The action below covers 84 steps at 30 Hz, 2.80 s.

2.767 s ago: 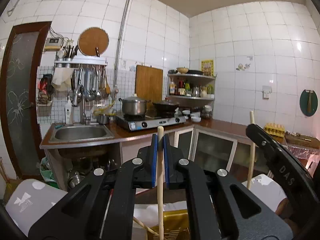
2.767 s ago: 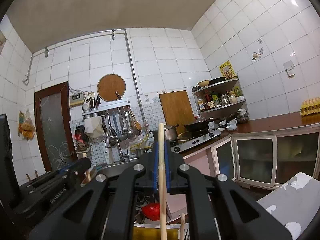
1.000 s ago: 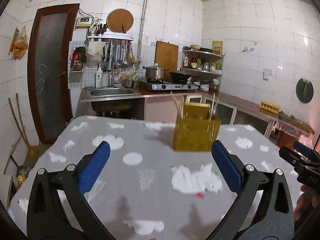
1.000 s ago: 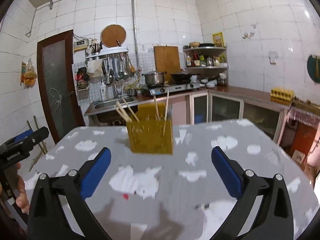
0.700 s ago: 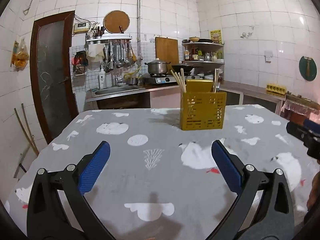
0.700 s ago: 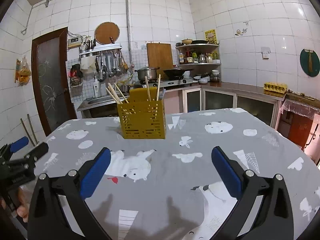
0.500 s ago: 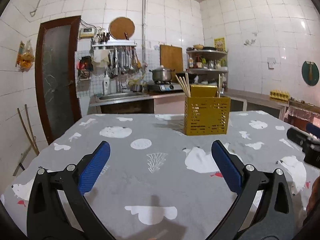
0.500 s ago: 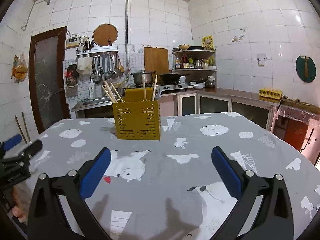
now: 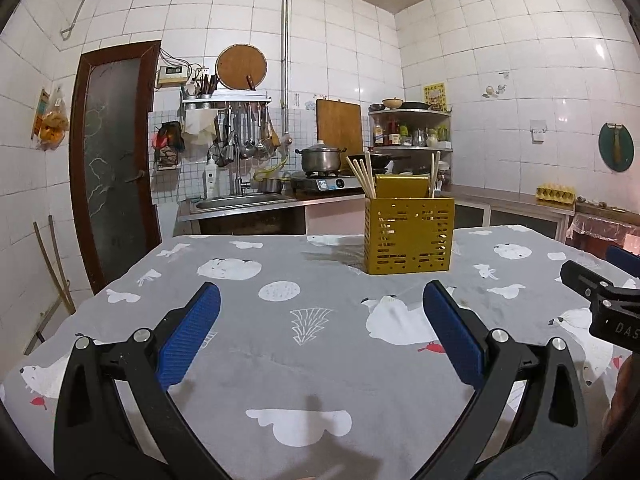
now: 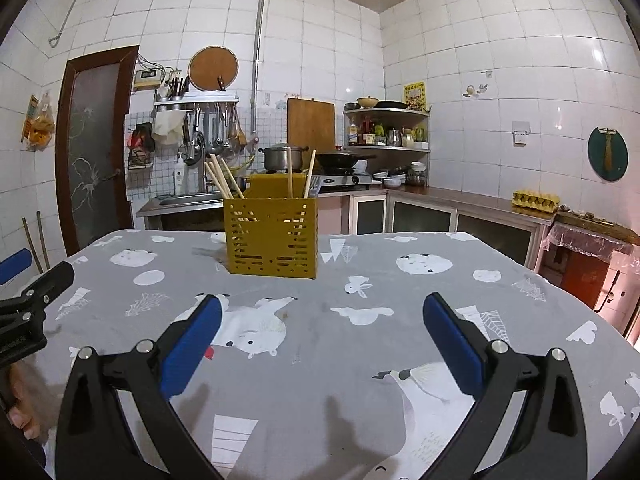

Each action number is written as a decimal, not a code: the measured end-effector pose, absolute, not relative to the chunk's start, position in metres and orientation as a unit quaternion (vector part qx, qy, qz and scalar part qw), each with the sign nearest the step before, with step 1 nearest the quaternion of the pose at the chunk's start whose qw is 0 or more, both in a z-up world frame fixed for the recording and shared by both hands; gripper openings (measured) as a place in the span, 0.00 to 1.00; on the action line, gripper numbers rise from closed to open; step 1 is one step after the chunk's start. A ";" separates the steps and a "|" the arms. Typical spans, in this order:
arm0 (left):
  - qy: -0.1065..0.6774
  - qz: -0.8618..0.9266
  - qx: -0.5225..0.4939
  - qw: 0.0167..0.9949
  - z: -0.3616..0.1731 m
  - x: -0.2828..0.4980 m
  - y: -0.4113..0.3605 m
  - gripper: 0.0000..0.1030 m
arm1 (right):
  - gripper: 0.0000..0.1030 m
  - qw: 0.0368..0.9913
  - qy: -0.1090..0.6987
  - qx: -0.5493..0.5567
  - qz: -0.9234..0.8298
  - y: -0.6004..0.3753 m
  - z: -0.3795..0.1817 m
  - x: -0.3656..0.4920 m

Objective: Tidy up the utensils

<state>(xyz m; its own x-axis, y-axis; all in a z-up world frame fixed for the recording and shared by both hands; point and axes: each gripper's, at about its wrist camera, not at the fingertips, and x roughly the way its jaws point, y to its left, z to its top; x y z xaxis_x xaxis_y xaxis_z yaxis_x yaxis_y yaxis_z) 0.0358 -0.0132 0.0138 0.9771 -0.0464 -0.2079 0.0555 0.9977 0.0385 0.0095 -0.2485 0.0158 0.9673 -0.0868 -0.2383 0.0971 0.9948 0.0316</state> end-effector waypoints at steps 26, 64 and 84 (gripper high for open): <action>0.102 -0.027 0.009 0.994 0.014 0.033 -0.011 0.95 | 0.96 0.992 0.113 0.029 -0.046 -0.253 0.017 0.005; 0.102 -0.026 0.009 0.994 0.014 0.032 -0.011 0.95 | 0.96 0.992 0.112 0.029 -0.046 -0.252 0.016 0.005; 0.101 -0.026 0.010 0.995 0.013 0.032 -0.011 0.95 | 0.96 0.992 0.111 0.029 -0.046 -0.252 0.016 0.005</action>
<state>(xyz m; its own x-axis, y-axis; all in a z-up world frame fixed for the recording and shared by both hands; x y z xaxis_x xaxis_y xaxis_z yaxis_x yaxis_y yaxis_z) 0.0319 -0.0112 0.0127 0.9783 -0.0493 -0.2013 0.0532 0.9985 0.0140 0.0053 -0.2522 0.0159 0.9710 -0.0853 -0.2234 0.0980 0.9941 0.0463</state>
